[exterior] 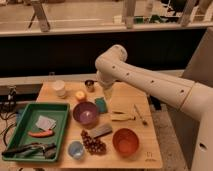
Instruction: Place apple in paper cup
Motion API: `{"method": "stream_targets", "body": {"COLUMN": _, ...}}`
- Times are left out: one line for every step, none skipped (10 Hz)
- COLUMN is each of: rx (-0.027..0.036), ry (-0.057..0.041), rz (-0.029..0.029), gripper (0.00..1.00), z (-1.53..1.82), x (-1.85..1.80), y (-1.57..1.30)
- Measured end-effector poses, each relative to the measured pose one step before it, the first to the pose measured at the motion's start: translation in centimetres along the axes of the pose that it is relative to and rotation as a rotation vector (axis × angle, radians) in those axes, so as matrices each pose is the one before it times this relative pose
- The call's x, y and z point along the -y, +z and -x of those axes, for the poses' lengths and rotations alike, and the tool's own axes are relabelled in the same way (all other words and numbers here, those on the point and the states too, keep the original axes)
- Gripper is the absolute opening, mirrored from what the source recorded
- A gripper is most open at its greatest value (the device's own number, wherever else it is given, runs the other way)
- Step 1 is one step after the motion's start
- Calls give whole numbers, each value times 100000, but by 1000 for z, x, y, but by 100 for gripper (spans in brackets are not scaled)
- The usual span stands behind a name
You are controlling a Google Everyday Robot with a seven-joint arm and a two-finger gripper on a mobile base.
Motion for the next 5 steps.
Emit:
{"method": "stream_targets", "body": {"rx": -19, "ry": -796, "rz": -320, "gripper": 80, "z": 367, "x": 511, "y": 308}}
{"method": "stream_targets", "body": {"rx": -117, "ry": -429, "rz": -305, "gripper": 80, "z": 75, "x": 358, "y": 293}}
{"method": "stream_targets", "body": {"rx": -614, "ry": -835, "rz": -617, "gripper": 80, "z": -74, "x": 530, "y": 377}}
{"method": "stream_targets", "body": {"rx": 577, "ry": -1122, "rz": -283, "gripper": 80, "z": 777, "x": 773, "y": 400}}
{"method": "stream_targets", "body": {"rx": 67, "ry": -1328, "rz": -460, "gripper": 80, "z": 633, "x": 888, "y": 391}}
